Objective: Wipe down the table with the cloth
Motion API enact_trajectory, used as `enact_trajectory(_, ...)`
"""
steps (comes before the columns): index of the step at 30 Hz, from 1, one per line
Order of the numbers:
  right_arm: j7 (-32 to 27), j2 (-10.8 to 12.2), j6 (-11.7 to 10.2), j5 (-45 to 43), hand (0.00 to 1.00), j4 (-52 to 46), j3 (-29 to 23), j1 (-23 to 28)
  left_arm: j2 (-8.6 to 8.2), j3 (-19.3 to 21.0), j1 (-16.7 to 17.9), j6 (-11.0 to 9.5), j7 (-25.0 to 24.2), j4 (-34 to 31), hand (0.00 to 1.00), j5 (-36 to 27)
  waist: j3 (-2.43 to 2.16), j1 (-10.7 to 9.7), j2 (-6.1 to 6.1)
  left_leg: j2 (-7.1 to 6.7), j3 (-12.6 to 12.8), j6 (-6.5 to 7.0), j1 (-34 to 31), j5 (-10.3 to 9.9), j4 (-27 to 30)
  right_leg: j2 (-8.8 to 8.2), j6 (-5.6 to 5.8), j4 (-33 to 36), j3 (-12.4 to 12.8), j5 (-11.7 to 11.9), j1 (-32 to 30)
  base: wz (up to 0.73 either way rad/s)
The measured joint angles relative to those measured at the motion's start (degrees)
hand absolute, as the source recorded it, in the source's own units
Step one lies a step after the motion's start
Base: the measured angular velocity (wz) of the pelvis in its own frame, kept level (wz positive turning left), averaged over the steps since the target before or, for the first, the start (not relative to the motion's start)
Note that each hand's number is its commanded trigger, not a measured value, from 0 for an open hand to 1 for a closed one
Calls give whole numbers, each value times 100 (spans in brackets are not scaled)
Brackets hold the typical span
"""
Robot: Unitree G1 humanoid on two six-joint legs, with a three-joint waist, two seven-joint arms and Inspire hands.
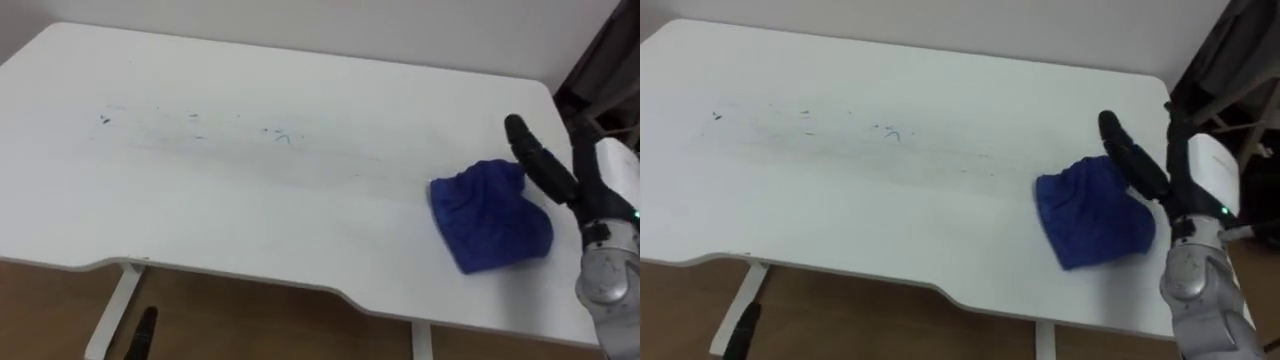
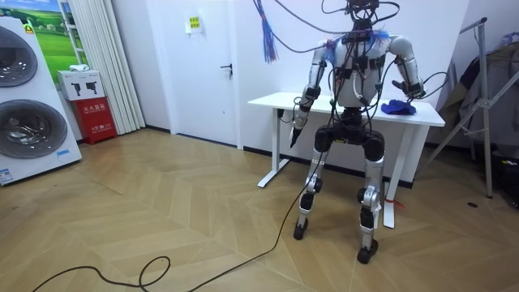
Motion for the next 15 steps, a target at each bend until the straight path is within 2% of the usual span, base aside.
enact_trajectory(6, -470, -32, -38, 282, 0, -134, -924, 49, 3, 243, 236, 10, 0, 67, 0, -2, -7, -288, -123, 8, 63, 5, -14, -3, -7, 0, 2, 3, 11, -1, -85, -3)
enact_trajectory(10, -775, -217, -42, 777, 0, -133, -1548, 190, -8, 471, 376, 8, 15, 67, 0, 3, -23, -443, -162, 24, 353, 5, 5, -3, -10, 3, 0, 29, 152, 1, -127, -16)
enact_trajectory(15, -1046, -309, -18, 1432, 0, 442, -2257, 467, 6, 746, 454, 25, 8, 71, 0, 4, -38, -756, -268, 36, 372, 12, 1, -9, -11, 4, 0, 30, 149, 0, -131, -1)
